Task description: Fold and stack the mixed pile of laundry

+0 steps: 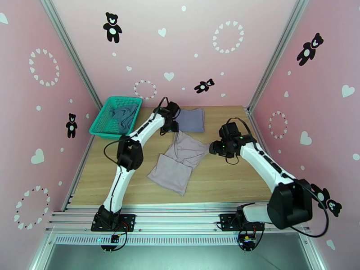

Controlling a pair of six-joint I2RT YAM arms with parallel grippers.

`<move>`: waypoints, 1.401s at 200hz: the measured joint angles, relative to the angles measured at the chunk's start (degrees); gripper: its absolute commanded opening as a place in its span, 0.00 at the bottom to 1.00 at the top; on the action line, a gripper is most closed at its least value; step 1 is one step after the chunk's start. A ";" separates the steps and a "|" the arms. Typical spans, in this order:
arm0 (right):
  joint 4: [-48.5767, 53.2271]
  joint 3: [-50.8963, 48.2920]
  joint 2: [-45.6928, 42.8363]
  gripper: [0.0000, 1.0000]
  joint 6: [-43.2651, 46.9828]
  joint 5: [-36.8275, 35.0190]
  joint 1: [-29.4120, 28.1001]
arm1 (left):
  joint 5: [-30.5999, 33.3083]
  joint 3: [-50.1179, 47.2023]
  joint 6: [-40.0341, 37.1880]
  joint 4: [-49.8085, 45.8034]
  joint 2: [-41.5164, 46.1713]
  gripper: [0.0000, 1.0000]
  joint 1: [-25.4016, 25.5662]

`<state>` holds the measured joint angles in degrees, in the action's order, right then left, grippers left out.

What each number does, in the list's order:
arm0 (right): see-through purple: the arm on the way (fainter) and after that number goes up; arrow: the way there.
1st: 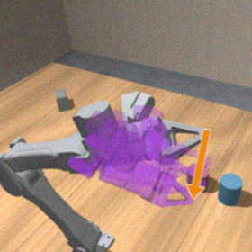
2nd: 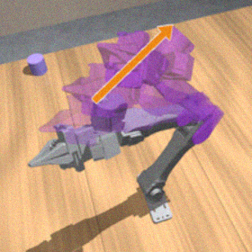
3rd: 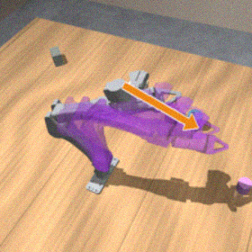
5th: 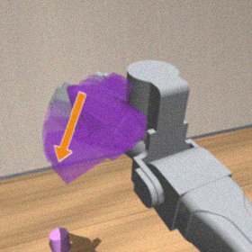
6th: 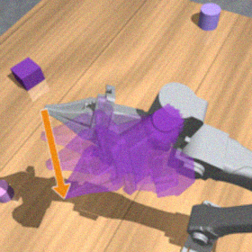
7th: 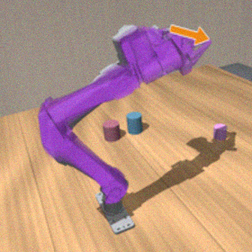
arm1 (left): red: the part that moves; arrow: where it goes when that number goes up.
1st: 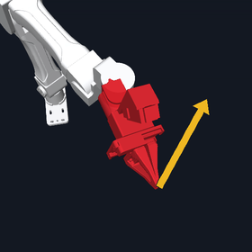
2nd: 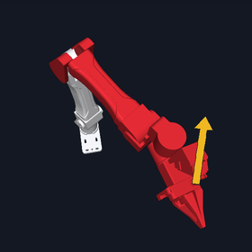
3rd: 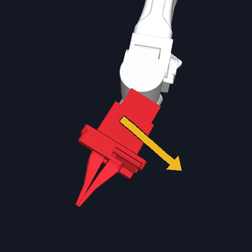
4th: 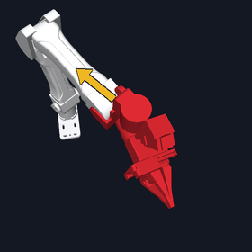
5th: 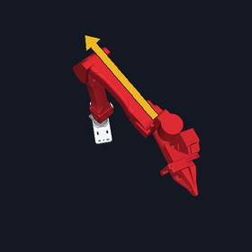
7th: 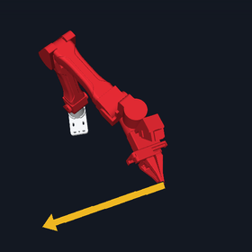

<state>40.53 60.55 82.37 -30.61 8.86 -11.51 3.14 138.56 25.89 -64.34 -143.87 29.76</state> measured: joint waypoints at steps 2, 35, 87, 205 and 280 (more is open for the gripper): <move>-0.35 0.00 0.50 0.57 0.02 0.17 0.26 | -0.07 0.63 -0.20 -0.02 -0.70 0.64 0.00; -4.39 -0.04 7.82 0.53 0.85 1.97 3.58 | -2.99 3.41 -1.81 0.46 -5.57 0.64 -0.04; -8.59 2.08 15.56 0.50 1.57 3.80 4.90 | -6.97 1.64 -2.89 5.03 -5.62 0.64 -0.04; -14.36 9.40 28.50 0.44 0.59 12.15 5.03 | -12.04 2.40 -2.97 8.04 -7.17 0.64 -0.04; -16.65 8.90 28.57 0.38 -1.86 13.66 1.66 | -13.27 2.51 -2.97 8.28 -7.21 0.64 0.13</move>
<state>23.88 69.45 110.93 -32.47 22.52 -9.85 -10.13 141.08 22.92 -56.05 -151.09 29.89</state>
